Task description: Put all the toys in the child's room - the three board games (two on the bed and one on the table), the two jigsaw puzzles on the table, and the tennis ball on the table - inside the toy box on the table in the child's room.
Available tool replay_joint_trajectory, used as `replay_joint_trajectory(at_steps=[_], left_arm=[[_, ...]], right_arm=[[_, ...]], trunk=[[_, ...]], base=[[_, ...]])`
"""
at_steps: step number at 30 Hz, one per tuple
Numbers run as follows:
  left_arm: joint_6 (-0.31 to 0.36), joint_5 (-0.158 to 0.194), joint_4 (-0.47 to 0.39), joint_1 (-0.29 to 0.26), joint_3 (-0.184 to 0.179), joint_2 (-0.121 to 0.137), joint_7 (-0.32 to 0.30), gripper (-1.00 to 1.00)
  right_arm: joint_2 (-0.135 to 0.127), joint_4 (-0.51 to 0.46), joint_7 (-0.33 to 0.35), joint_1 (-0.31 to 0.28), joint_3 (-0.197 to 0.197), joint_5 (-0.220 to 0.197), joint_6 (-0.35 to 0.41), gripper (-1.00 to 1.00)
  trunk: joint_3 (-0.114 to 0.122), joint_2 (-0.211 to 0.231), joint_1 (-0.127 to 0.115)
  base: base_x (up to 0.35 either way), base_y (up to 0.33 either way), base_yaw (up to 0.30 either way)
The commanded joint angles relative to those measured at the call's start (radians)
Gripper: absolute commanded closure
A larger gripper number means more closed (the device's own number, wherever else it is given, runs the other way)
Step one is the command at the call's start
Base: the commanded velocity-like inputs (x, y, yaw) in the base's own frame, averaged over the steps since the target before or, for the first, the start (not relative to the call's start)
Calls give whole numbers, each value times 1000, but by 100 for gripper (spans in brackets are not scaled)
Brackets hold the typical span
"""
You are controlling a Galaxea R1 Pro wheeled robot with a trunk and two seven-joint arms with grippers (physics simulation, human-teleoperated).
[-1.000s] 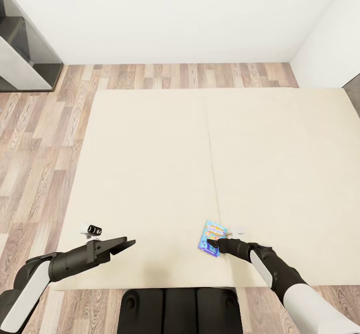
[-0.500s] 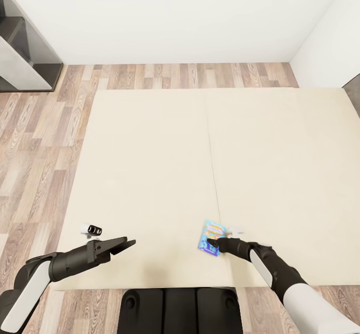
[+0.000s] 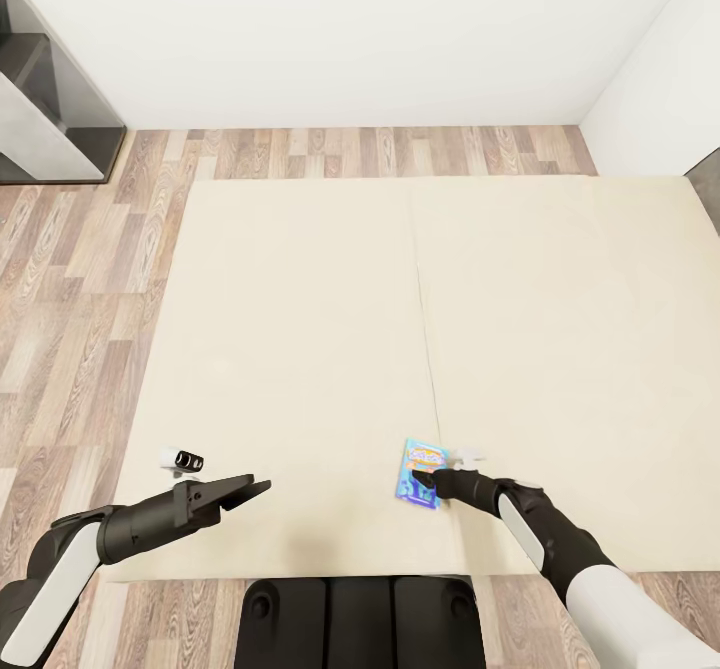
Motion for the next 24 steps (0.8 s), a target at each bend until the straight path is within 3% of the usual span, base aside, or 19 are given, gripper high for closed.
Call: replay_joint_trajectory(at_steps=[1,24], left_arm=[[5,1,0,0,0,0,-2,-100],[5,3,0,0,0,0,-2,-100]], right_arm=[[-1,-2,-2,0,4,-9,6,-100],[-1,-7,-4,0,4,-9,6,-100]], trunk=[[-1,-1,1],[-1,-1,1]], base=[[0,0,0],[0,0,0]])
